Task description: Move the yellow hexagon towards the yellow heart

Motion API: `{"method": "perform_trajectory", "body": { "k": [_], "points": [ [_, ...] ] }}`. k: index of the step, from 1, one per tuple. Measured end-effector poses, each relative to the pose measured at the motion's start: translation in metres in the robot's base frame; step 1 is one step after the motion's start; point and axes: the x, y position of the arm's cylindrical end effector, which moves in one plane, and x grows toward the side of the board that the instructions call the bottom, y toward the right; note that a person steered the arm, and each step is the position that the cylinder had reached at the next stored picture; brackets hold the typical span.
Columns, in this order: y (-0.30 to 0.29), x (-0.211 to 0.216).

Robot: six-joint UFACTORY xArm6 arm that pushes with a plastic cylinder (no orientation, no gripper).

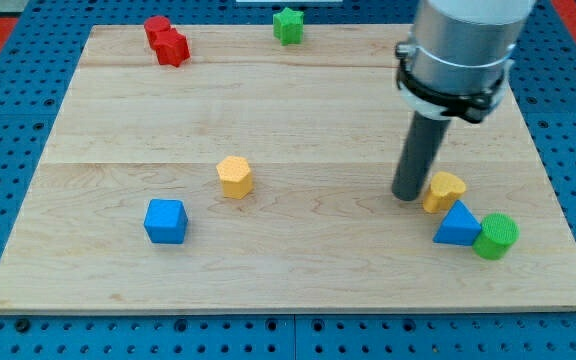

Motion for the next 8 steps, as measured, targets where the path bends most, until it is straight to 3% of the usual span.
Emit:
{"method": "perform_trajectory", "body": {
  "k": [1, 3, 4, 5, 7, 8],
  "points": [
    [-0.082, -0.005],
    [-0.177, 0.017],
    [-0.227, 0.003],
    [-0.227, -0.026],
    [-0.185, -0.015],
    [-0.133, -0.010]
  ]
}}
